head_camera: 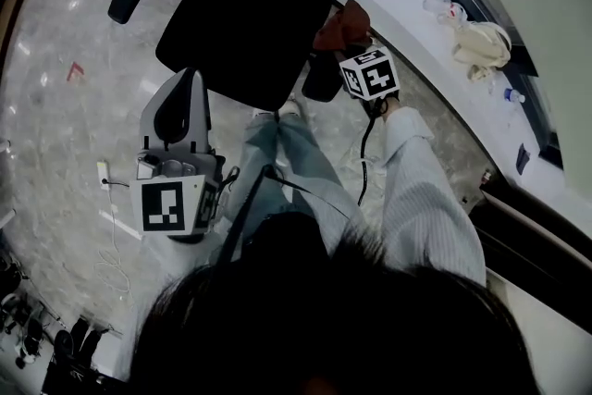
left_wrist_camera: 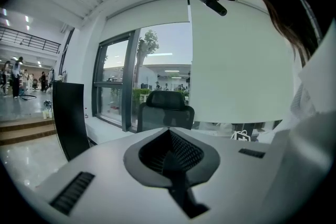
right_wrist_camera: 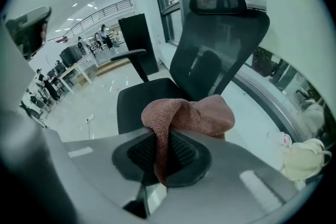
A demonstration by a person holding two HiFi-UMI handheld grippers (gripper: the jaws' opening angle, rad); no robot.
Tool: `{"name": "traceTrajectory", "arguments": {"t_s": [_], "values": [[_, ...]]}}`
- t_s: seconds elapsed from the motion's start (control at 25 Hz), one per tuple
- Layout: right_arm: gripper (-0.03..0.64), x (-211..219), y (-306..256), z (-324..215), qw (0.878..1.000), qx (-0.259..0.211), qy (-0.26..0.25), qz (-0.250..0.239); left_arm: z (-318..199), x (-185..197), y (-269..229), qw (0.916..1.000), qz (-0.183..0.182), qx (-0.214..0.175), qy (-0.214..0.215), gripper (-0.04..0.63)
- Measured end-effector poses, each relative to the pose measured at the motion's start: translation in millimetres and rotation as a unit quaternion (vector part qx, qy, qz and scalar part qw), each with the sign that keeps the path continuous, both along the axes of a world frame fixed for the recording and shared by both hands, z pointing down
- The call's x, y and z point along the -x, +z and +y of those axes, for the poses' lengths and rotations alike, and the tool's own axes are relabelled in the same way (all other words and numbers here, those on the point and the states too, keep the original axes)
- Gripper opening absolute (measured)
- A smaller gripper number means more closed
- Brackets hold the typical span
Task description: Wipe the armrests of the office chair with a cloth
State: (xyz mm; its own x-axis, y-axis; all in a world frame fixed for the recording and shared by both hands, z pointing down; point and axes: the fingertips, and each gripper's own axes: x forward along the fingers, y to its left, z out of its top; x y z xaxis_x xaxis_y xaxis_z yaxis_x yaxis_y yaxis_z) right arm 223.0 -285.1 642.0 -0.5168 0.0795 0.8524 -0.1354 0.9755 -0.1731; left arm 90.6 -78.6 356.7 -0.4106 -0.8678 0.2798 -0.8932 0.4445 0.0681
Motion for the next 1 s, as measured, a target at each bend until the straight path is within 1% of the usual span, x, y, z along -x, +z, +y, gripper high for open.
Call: {"name": "traceTrajectory", "arguments": {"t_s": [0.16,0.28,0.36,0.44,0.52,0.6,0.68,0.72,0.8,0.92,1.0], "values": [[0.023,-31,-16,68,0.998,0.04,-0.043,-0.023,-18,-8,-5,0.9996,0.006,-0.014,0.022,0.003],[0.023,-54,-24,106,0.996,0.062,-0.057,-0.034,-31,-17,-6,0.999,0.002,-0.016,0.041,0.003],[0.023,-67,-24,123,0.995,0.066,-0.063,-0.034,-39,-23,-8,0.9985,-0.002,-0.018,0.051,0.003],[0.023,-76,-21,130,0.996,0.065,-0.058,-0.036,-44,-31,-7,0.9979,-0.001,-0.014,0.063,0.003],[0.023,-77,-23,126,0.996,0.068,-0.038,-0.053,-48,-37,-9,0.9974,-0.003,-0.013,0.07,0.003],[0.023,-73,-39,116,0.994,0.067,-0.017,-0.085,-51,-39,-15,0.9973,-0.006,-0.019,0.07,0.005],[0.023,-67,-74,103,0.99,0.059,0.004,-0.131,-53,-40,-26,0.9976,-0.009,-0.03,0.061,0.003],[0.023,-65,-98,97,0.986,0.054,0.016,-0.159,-51,-42,-32,0.9976,-0.014,-0.032,0.06,0.003],[0.023,-65,-157,86,0.973,0.045,0.036,-0.224,-46,-47,-46,0.9967,-0.029,-0.038,0.066,0.003],[0.023,-67,-245,73,0.944,0.038,0.053,-0.324,-44,-51,-70,0.995,-0.047,-0.058,0.066,0.003],[0.023,-72,-293,68,0.924,0.029,0.058,-0.377,-45,-52,-80,0.994,-0.061,-0.061,0.067,0.003]]}}
